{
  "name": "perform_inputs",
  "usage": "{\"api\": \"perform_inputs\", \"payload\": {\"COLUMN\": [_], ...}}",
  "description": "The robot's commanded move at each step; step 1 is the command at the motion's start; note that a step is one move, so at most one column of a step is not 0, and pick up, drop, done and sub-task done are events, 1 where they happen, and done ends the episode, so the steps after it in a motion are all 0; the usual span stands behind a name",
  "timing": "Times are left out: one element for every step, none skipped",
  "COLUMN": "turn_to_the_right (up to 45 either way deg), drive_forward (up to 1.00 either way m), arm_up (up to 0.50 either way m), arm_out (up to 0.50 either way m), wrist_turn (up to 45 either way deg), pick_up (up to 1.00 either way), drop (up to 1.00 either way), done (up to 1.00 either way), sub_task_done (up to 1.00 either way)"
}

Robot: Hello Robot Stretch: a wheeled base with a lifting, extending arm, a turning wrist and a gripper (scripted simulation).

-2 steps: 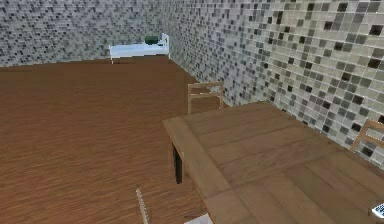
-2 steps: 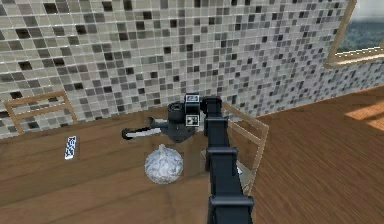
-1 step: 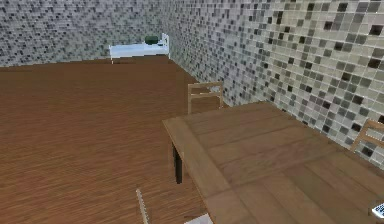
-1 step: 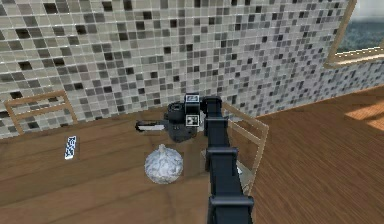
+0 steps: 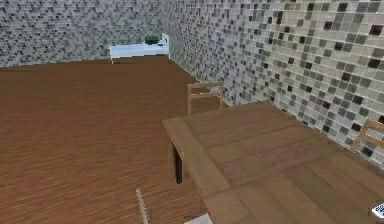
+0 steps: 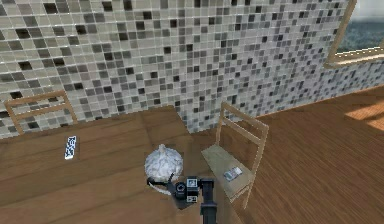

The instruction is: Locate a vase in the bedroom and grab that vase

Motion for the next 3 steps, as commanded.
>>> {"api": "perform_inputs", "payload": {"turn_to_the_right": [0.0, 0.0, 0.0], "drive_forward": [0.0, 0.0, 0.0], "arm_up": [0.0, 0.1, 0.0], "arm_out": [0.0, 0.0, 0.0], "wrist_turn": [0.0, 0.0, 0.0], "pick_up": [1.0, 0.0, 0.0], "drop": [0.0, 0.0, 0.0], "done": [0.0, 0.0, 1.0], "sub_task_done": [0.0, 0.0, 0.0]}}
